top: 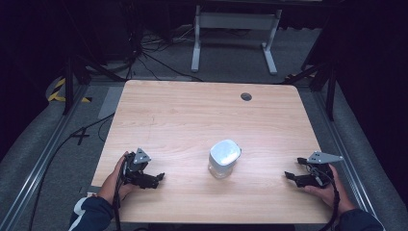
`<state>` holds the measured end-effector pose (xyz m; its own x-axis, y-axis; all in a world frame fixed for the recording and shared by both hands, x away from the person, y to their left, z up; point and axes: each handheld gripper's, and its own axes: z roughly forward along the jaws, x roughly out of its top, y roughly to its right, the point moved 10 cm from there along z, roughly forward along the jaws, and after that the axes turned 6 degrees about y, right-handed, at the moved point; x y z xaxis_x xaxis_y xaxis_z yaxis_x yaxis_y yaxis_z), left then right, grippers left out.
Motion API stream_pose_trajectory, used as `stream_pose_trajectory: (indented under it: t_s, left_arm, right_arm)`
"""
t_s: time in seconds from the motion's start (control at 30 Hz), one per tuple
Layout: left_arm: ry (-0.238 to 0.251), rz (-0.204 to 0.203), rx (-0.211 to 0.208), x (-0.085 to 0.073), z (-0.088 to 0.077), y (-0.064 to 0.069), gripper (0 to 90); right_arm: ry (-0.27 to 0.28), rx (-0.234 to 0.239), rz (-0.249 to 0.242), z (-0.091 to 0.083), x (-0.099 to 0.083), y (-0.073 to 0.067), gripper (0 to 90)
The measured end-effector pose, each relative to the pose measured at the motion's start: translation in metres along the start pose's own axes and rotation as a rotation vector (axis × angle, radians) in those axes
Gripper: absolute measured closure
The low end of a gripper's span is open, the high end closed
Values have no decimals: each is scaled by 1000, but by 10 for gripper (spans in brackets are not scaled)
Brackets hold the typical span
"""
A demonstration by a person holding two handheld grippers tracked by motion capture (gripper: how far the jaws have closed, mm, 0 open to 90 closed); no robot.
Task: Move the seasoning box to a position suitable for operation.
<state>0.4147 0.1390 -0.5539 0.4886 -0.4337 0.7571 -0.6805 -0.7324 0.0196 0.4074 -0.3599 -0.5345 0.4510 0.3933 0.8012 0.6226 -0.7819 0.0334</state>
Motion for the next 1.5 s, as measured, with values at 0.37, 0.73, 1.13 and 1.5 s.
stream_pose_trajectory:
  t_s: [0.37,0.73,1.13,1.5]
  left_arm:
    - [-1,22,-27,10,11,9,0]
    - [3,39,-49,12,13,15,0]
    - [6,42,-50,13,15,16,0]
    - [8,36,-45,13,15,16,1]
  right_arm:
    - [-4,-5,-2,-3,2,3,333]
    - [169,113,-40,-8,65,-23,770]
    - [253,256,-188,17,148,-81,894]
    - [231,337,-290,48,184,-133,897]
